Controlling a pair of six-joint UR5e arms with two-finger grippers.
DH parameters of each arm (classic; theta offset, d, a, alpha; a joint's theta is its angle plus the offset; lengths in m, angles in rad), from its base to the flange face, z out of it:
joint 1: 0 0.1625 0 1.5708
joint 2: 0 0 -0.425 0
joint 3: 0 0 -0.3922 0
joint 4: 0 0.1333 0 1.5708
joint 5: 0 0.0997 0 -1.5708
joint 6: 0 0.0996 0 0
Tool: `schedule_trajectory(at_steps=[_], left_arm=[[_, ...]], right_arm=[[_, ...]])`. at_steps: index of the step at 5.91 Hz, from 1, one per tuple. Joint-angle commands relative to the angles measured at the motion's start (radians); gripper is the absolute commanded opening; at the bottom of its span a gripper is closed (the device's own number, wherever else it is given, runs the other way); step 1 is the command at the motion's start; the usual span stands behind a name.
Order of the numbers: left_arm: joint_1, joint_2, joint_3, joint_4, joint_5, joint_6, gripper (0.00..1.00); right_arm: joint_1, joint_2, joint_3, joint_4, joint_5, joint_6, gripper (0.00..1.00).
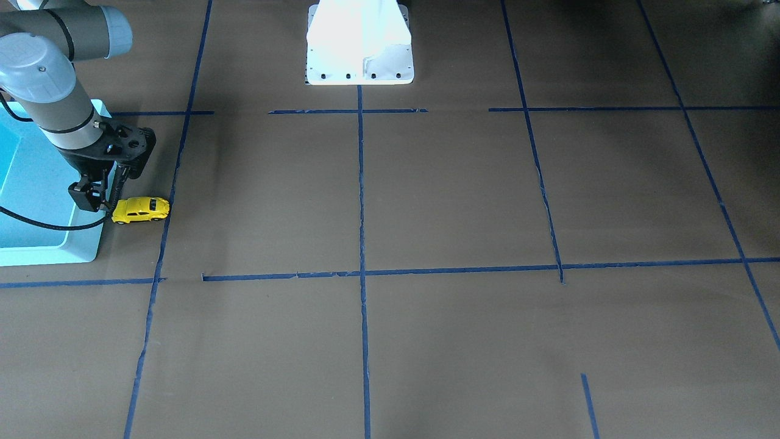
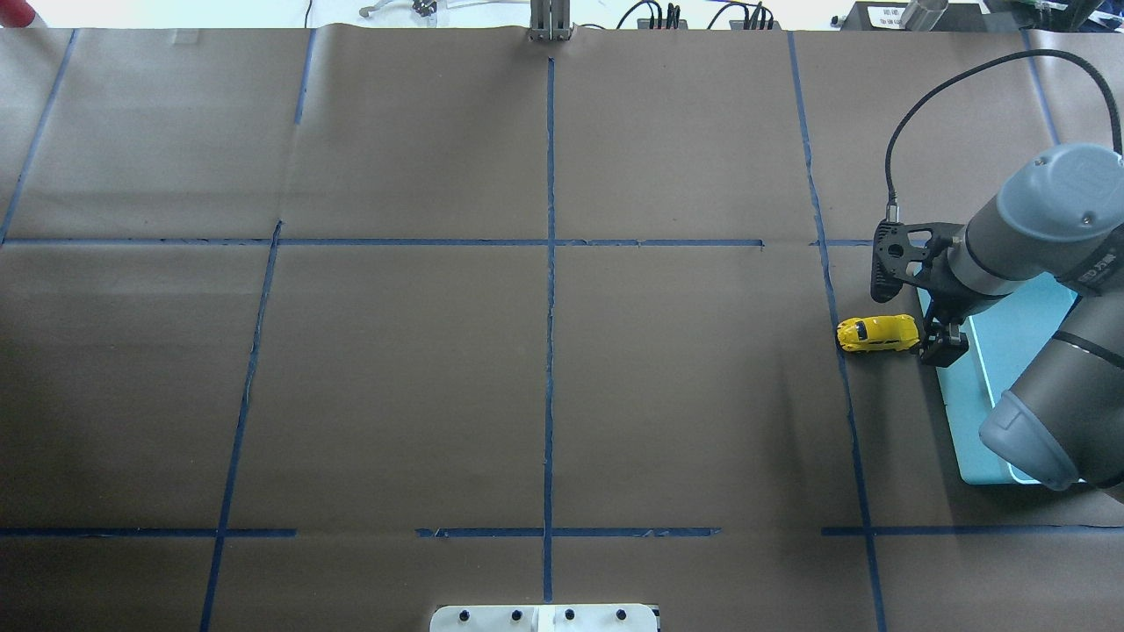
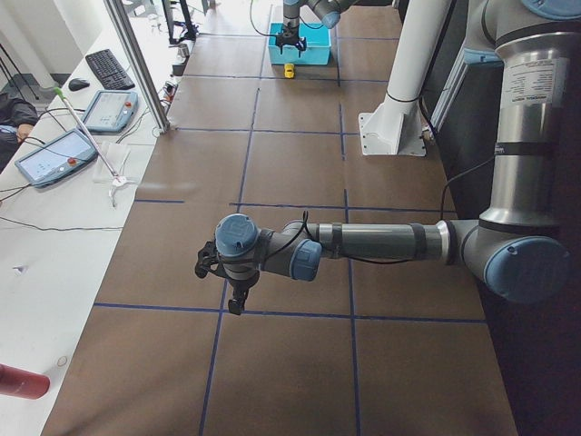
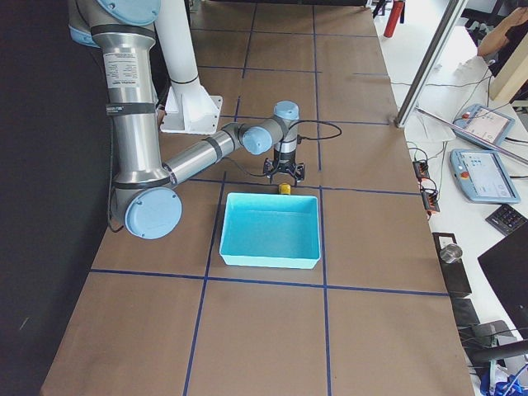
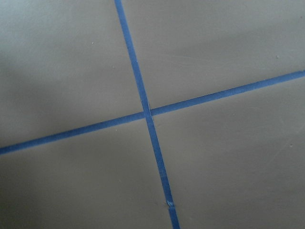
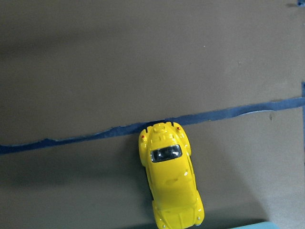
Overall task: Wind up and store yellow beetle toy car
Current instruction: 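Close the right gripper on the yellow car and lift it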
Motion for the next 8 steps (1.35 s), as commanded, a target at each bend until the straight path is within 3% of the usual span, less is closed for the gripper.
schedule_trajectory(at_steps=[1, 3, 5, 8], left_arm=[[-0.017, 0.016, -0.070, 0.030, -0.021, -0.162, 1.00], [-0.010, 0.015, -0.078, 0.032, -0.019, -0.172, 1.00], [-0.016, 0.076, -0.086, 0.026, 0.018, -0.166, 1.00], [0.007, 0.058, -0.036, 0.029, 0.035, -0.134, 1.00]], right_arm=[[-0.021, 0.022, -0.026, 0.004, -0.029, -0.036, 1.00], [-0.020, 0.106, -0.142, 0.031, -0.031, -0.090, 1.00], [-0.020, 0.099, -0.158, 0.031, -0.031, -0.093, 1.00], [-0.015, 0.080, -0.141, 0.082, -0.008, -0.090, 1.00]])
